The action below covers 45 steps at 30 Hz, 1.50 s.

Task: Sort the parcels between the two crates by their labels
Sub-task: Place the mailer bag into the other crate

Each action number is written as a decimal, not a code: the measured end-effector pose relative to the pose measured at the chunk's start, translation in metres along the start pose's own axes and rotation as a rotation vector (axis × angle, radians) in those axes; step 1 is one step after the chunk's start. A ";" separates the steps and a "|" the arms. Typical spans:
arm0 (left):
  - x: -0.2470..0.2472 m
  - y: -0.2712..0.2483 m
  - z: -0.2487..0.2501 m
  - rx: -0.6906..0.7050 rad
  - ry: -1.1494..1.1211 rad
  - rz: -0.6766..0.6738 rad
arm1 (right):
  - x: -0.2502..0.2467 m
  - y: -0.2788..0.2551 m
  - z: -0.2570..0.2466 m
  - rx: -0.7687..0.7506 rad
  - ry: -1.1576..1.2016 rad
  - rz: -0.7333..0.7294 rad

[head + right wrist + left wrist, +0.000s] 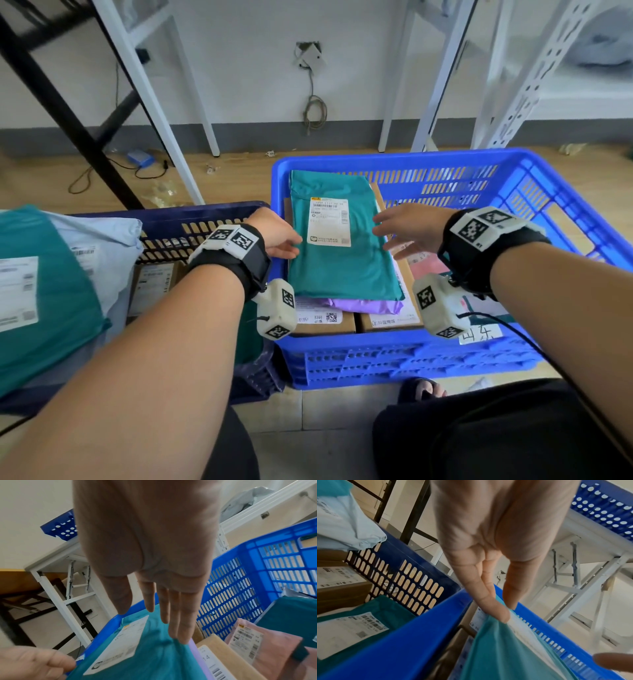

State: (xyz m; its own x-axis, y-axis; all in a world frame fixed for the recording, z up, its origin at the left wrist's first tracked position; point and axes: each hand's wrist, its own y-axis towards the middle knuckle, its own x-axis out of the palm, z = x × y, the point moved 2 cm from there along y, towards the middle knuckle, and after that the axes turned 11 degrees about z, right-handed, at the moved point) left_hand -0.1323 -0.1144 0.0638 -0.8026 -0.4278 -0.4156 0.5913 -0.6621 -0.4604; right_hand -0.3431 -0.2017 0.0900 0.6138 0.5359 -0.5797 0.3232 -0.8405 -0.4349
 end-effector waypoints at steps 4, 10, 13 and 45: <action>-0.007 0.002 -0.003 -0.010 0.046 0.006 | 0.003 -0.003 -0.014 -0.081 -0.033 0.049; -0.053 0.007 -0.012 -0.014 0.072 0.128 | 0.021 -0.007 -0.045 -0.289 -0.203 0.080; -0.086 0.009 -0.020 -0.025 0.142 0.201 | 0.042 -0.011 -0.064 -0.430 -0.367 0.101; -0.079 0.135 -0.205 -0.483 0.607 -0.123 | 0.210 0.061 -0.144 -0.324 -0.456 -0.367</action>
State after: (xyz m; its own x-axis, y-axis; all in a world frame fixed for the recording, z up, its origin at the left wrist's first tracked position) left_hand 0.0270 -0.0442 -0.1264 -0.7639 0.1348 -0.6311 0.5809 -0.2824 -0.7634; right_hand -0.0909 -0.1514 0.0406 0.0794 0.7117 -0.6980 0.6969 -0.5403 -0.4716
